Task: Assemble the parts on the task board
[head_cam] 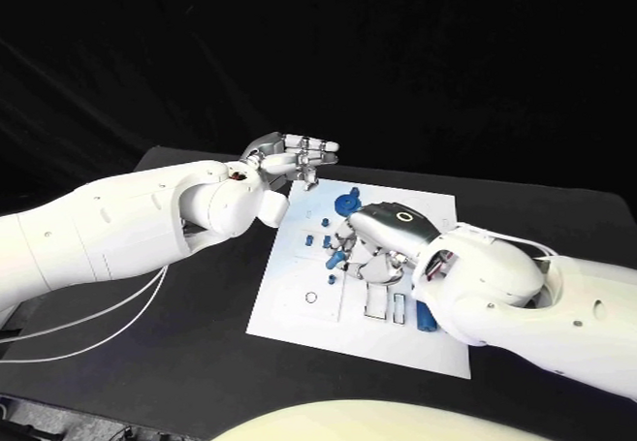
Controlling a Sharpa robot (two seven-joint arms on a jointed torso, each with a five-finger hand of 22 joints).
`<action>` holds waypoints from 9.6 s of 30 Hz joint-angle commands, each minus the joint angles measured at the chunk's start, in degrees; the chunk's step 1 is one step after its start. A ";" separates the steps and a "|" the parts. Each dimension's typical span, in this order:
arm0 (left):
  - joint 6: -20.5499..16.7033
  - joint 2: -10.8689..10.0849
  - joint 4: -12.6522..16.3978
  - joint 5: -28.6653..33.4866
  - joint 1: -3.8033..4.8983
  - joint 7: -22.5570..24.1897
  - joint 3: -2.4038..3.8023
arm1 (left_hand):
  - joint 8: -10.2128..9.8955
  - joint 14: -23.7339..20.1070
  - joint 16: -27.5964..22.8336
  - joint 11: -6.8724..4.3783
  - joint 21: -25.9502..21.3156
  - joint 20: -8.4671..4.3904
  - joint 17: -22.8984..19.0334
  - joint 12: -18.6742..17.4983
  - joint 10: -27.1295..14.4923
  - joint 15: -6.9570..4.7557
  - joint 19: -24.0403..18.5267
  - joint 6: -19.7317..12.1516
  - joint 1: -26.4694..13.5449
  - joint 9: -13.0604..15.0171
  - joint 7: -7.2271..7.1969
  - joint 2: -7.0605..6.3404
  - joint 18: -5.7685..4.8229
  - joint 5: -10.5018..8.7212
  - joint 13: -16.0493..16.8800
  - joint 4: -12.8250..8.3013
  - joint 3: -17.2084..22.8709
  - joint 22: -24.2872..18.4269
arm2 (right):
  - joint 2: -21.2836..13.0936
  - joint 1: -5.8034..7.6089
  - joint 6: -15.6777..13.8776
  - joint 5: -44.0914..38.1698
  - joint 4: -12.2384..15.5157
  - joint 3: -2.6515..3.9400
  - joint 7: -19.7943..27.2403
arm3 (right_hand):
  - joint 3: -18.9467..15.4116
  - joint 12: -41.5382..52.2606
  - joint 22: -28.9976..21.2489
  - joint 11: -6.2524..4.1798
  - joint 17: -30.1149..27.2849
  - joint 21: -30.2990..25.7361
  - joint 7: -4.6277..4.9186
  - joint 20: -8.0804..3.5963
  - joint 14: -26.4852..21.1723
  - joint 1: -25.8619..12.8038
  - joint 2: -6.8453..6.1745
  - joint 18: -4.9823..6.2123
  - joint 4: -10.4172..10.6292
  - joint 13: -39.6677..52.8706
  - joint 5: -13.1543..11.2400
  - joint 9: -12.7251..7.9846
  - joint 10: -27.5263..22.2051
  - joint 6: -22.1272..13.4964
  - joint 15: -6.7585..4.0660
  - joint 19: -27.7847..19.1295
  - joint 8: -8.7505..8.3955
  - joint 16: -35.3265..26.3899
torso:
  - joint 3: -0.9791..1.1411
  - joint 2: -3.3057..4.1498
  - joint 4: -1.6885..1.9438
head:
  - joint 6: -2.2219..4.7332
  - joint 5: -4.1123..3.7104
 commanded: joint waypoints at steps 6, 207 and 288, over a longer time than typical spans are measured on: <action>1.11 0.75 -0.16 0.64 0.06 0.12 0.03 | -0.01 -0.37 -0.36 -0.08 -0.12 0.01 -0.09 0.21 -0.34 0.13 -0.16 -0.01 0.04 -0.06 0.33 0.42 1.02 -0.13 0.04 -0.02 -0.18 0.03 | 5.32 -3.46 -0.61 0.86 -4.67 -0.40 2.42 | 0.17 -0.43 11.77 0.12 -0.09 -0.28 0.24 -0.24 2.57 -0.24 -0.12 -0.96 0.09 0.04 0.07 0.11 -0.01 0.14 -0.23 1.33 0.11 0.33 | -0.03 -0.14 0.13 | -0.12 0.63; 3.40 -1.53 1.35 2.23 -0.19 -0.33 -1.21 | 0.04 -0.43 -0.40 -0.06 -1.09 0.25 -0.37 0.89 -1.02 0.26 -0.35 -0.19 -1.07 -0.41 0.25 1.04 1.12 -0.06 0.00 0.50 -1.83 -0.65 | -16.68 -7.96 -14.34 14.71 8.31 -2.00 -17.60 | -32.07 66.31 13.97 -3.91 12.51 8.67 -3.59 -2.84 4.57 -6.49 4.51 -2.64 16.13 69.13 19.14 15.56 10.22 -4.55 -3.28 4.38 11.23 9.80 | 0.24 -1.15 -1.81 | -0.20 -6.66; 3.66 -1.57 1.03 2.23 -0.22 -0.39 -1.27 | 0.05 -0.46 -0.39 -0.02 -1.15 0.21 -0.42 1.05 -1.13 0.26 -0.27 -0.24 -0.62 -0.48 0.32 1.26 1.11 -0.04 -0.01 0.19 -1.96 -0.70 | -11.00 -7.91 -3.24 14.48 5.59 -2.02 -17.28 | -30.42 62.62 13.25 -3.79 11.74 6.02 -3.56 -2.68 4.34 -12.92 5.20 -2.10 15.40 67.12 6.73 20.17 8.89 -4.82 -3.15 3.31 10.83 9.06 | 0.24 -1.10 -1.87 | -0.25 -6.58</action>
